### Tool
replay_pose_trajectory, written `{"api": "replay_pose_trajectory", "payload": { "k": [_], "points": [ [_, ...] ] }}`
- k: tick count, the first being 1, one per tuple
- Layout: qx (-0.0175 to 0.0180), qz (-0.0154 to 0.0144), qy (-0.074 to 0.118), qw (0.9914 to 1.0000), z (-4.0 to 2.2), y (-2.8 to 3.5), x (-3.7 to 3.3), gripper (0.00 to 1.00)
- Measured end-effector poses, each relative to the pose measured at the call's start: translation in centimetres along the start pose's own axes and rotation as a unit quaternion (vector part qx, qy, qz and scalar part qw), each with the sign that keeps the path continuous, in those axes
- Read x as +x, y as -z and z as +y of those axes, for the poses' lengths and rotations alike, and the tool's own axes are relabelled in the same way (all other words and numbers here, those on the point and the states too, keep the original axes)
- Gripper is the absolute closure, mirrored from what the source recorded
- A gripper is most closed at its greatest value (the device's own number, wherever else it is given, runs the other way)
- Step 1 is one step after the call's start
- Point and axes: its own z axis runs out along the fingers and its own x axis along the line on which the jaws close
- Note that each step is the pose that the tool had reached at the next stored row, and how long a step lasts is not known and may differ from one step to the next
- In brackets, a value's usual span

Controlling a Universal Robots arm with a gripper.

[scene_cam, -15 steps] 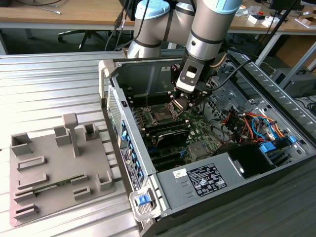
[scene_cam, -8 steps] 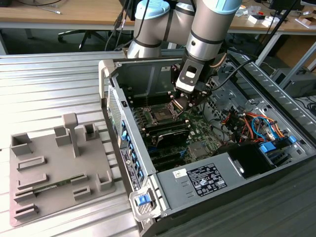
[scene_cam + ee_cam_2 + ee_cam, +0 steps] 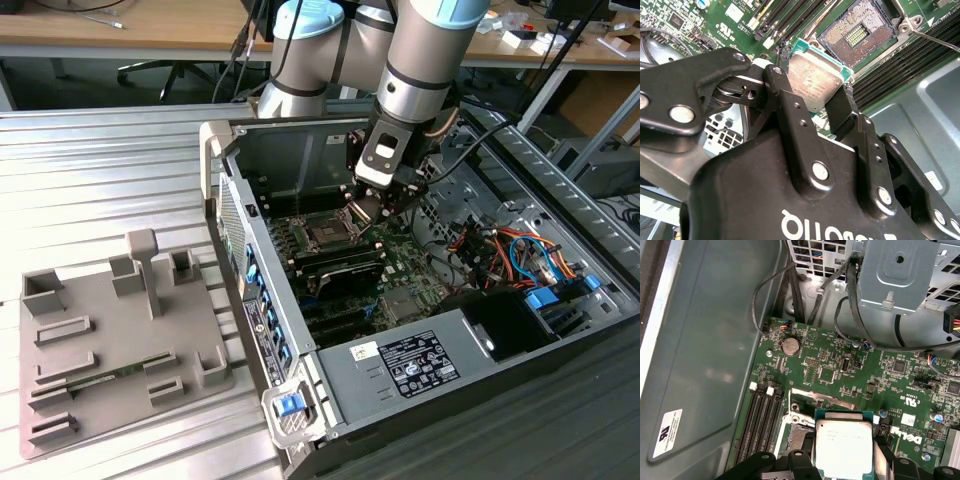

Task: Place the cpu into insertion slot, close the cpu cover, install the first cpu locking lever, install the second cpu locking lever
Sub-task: 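Place the cpu into insertion slot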

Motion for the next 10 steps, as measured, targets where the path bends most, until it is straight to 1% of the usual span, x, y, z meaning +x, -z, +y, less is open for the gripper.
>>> {"api": "replay_pose_trajectory", "payload": {
  "k": [10],
  "points": [
    [0.0000,-0.0003,-0.006,0.99998,0.00,-0.05,0.00,0.46]
  ]
}}
